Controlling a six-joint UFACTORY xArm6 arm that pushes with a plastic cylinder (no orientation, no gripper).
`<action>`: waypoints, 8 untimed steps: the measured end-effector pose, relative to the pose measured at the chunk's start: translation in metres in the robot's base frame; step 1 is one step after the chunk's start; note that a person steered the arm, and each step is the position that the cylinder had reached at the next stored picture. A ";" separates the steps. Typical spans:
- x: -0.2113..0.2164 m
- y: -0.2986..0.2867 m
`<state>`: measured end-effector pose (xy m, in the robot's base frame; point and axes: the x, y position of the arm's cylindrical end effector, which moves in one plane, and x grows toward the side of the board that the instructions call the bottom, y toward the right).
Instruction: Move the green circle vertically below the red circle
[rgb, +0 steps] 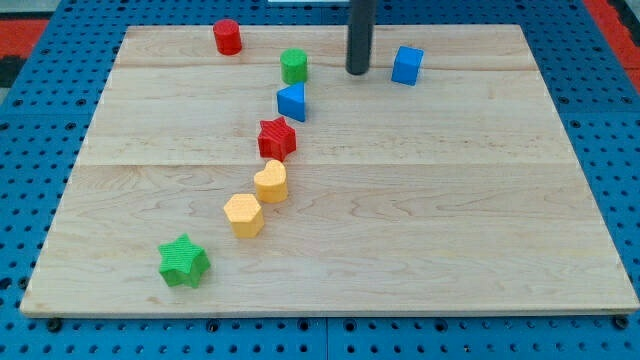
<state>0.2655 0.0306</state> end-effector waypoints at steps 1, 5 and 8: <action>-0.018 -0.042; 0.028 -0.092; 0.038 -0.126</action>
<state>0.3039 -0.0950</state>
